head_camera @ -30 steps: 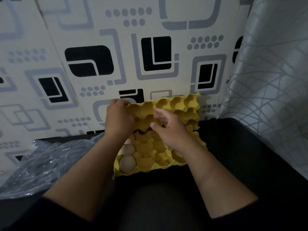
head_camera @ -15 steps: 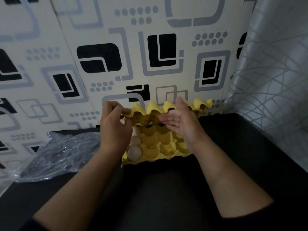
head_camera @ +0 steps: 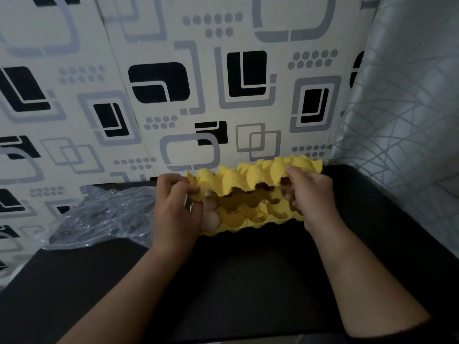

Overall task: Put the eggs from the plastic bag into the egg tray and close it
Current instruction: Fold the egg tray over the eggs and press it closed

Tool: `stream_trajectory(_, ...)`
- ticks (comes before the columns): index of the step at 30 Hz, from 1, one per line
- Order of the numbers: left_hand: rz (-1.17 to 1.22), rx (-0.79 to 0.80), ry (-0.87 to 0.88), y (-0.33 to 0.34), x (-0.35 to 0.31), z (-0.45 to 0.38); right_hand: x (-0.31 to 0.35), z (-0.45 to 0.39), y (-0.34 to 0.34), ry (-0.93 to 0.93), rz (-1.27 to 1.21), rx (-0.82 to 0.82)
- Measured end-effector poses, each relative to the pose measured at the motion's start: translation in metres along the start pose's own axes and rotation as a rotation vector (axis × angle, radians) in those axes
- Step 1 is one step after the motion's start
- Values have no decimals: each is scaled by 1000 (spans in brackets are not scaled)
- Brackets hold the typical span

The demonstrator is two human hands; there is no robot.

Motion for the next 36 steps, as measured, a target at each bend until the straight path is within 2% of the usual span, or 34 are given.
stream_trajectory(5, 71, 89, -85, 6, 4, 14, -6, 0, -5, -85, 201, -21)
stream_trajectory(8, 87, 163, -157, 13, 5, 19, -7, 0, -8, -122, 232, -50)
stream_trajectory(12, 83, 240, -162, 22, 0, 23, -8, -1, -6, -142, 253, -73)
stream_trajectory(23, -23, 346, -224, 35, 8, 31, -11, 3, -2, -152, 316, -90)
stream_trajectory(28, -46, 367, -257, 41, 15, 31, -7, 5, 11, -217, 423, -32)
stream_trajectory(32, -26, 347, -266, 41, 20, 30, -5, 3, 10, -237, 399, 8)
stream_trajectory(36, -6, 352, -292, 44, 28, 30, 8, 8, -5, -367, 396, -122)
Point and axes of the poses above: each hand's wrist, its own z-axis away from the middle knuckle, its own y-axis out of the palm, x = y × z, the point moved 8 cm from there along -z, towards the middle knuckle, and after that the axes turned 4 degrees about z, right-handed, at the moved point
